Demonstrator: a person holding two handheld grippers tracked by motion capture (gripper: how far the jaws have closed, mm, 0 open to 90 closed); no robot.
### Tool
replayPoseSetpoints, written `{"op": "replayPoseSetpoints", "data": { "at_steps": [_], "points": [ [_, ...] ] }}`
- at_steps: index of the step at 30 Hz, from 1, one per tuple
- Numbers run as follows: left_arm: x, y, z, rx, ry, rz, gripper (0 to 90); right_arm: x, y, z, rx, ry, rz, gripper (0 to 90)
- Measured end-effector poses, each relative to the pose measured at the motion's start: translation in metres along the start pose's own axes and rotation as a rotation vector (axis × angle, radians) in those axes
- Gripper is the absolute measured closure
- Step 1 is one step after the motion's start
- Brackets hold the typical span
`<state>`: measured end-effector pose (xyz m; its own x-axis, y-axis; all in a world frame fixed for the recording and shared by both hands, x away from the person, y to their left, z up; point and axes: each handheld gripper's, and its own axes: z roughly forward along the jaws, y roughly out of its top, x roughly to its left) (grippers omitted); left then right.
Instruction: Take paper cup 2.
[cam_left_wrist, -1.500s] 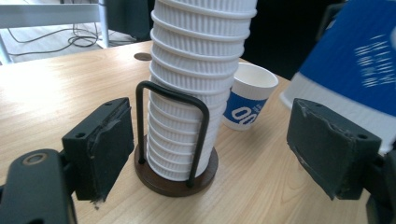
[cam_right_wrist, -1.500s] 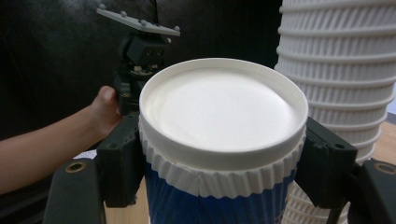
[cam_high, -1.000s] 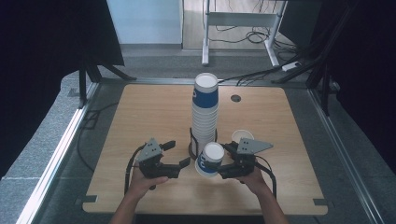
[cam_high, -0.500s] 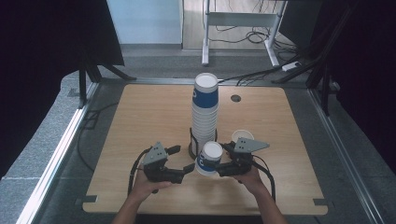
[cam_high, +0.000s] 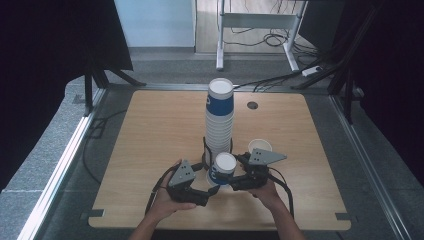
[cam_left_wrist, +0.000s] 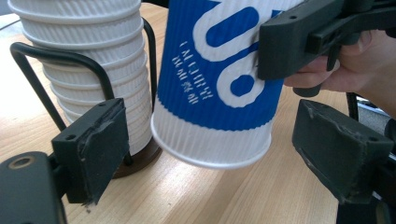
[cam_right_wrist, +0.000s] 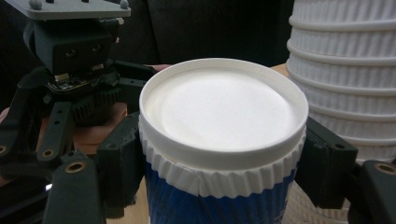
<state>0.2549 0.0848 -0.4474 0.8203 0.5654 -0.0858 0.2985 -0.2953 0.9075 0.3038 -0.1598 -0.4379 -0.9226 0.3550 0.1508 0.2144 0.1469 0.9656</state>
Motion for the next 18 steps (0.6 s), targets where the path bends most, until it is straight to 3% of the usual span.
{"op": "replayPoseSetpoints", "data": {
  "at_steps": [12, 18],
  "points": [
    [-0.005, -0.003, 0.007, 0.006, 0.008, 0.013, 11.3, 0.006, -0.001, 0.008, 0.016, 0.017, -0.005, 27.0],
    [-0.010, -0.006, 0.013, 0.023, 0.021, 0.042, 12.4, 0.009, -0.002, 0.013, 0.028, 0.030, -0.006, 27.0]
  ]
}}
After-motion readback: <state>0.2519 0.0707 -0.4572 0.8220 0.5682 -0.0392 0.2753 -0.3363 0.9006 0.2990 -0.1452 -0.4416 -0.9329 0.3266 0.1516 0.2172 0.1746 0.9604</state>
